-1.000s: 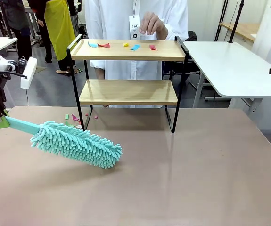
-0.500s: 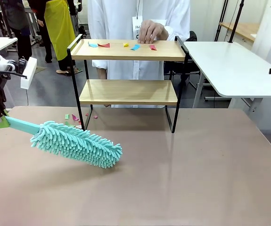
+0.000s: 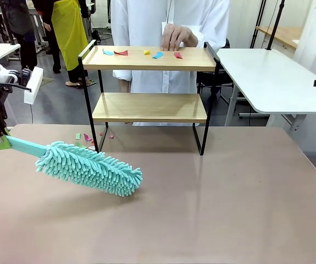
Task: Clean the shelf.
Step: Clean the specific section of the Shelf indicated by the human with the Duster.
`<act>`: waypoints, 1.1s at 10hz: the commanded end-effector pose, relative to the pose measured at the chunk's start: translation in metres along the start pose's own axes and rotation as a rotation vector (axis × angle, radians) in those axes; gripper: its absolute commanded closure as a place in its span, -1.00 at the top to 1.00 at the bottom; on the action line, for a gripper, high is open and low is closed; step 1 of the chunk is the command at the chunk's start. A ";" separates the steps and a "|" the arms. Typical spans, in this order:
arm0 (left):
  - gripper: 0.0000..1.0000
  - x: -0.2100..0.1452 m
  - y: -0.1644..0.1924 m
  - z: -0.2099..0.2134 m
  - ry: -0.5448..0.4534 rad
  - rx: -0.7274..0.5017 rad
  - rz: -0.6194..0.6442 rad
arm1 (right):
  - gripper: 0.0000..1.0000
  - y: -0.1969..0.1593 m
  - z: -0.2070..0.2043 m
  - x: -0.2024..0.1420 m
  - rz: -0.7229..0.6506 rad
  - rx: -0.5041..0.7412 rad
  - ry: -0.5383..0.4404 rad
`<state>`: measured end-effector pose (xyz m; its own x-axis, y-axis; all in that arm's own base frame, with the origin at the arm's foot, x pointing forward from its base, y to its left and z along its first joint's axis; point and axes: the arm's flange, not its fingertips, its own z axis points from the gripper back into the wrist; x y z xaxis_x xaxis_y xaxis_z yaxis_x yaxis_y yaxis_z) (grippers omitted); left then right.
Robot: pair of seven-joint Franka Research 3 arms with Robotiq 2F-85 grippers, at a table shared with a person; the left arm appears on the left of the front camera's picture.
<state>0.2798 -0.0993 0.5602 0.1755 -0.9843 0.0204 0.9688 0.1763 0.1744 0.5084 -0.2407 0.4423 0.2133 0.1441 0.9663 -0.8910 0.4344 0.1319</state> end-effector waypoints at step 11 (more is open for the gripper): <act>-0.74 0.004 -0.003 0.026 -0.272 -0.042 -0.009 | 1.00 0.001 0.000 0.003 0.006 0.001 0.004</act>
<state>0.2770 -0.1039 0.5774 0.1582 -0.9710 0.1790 0.9708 0.1861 0.1512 0.5084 -0.2407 0.4423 0.2133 0.1441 0.9663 -0.8910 0.4344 0.1319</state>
